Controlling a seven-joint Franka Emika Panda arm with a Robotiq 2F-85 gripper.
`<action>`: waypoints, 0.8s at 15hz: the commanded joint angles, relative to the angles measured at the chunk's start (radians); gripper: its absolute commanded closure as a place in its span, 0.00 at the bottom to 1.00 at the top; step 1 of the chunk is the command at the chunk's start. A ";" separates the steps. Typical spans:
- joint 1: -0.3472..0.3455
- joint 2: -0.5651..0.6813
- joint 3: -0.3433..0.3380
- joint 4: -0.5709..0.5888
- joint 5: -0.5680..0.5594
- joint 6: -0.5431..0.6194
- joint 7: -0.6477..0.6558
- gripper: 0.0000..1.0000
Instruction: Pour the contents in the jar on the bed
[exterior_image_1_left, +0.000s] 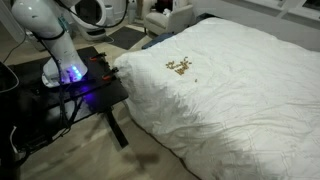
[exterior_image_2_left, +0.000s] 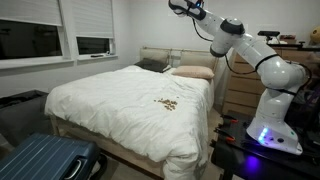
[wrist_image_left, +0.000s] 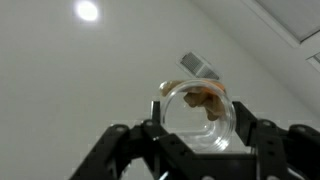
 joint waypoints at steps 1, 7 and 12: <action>-0.008 0.092 0.280 0.000 -0.216 0.000 -0.091 0.55; -0.006 0.287 0.793 -0.062 -0.787 -0.001 -0.086 0.55; -0.028 0.499 1.203 -0.300 -1.131 -0.001 -0.134 0.55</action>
